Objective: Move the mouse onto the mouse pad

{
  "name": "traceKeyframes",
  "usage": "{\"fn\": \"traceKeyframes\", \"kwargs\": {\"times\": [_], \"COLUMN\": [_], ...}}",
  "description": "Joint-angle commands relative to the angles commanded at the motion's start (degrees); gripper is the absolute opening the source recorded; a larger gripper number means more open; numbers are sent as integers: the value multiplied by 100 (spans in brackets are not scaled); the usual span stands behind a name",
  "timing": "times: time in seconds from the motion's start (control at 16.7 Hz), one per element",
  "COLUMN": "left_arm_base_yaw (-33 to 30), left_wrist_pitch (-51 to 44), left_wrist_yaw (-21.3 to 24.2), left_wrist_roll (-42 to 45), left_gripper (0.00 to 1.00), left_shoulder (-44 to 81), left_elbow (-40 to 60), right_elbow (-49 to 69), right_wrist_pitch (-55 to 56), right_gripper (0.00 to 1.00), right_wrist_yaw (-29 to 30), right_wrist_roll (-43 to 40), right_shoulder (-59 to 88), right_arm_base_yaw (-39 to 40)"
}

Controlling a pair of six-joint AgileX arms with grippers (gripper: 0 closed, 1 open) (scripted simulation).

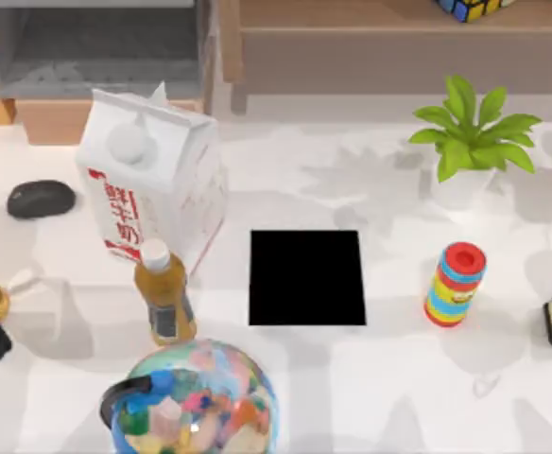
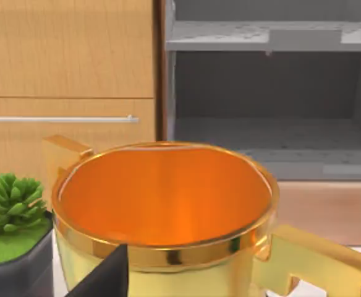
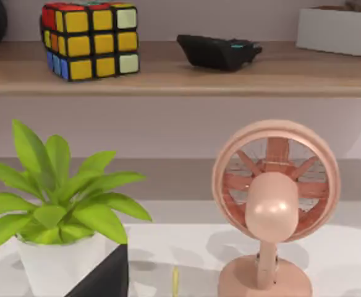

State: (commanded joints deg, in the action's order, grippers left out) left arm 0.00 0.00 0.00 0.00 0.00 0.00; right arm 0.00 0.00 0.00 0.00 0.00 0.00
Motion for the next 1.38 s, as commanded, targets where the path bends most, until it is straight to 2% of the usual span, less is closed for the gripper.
{"fn": "traceKeyframes", "kwargs": {"times": [0.24, 0.48, 1.02, 1.38], "left_arm_base_yaw": [56, 164, 37, -209], "left_wrist_pitch": [-139, -986, -3490, -4942], "left_wrist_yaw": [-54, -150, 29, 175], "left_wrist_roll": [108, 772, 3198, 4844], "left_gripper": [100, 100, 100, 100], "left_shoulder": [158, 1197, 5972, 8180], "left_elbow": [116, 968, 5017, 7028], "right_elbow": [0, 0, 0, 0], "right_wrist_pitch": [0, 0, 0, 0], "right_gripper": [100, 100, 100, 100], "right_wrist_yaw": [0, 0, 0, 0], "right_wrist_roll": [0, 0, 0, 0], "right_shoulder": [0, 0, 0, 0], "right_arm_base_yaw": [0, 0, 0, 0]}}
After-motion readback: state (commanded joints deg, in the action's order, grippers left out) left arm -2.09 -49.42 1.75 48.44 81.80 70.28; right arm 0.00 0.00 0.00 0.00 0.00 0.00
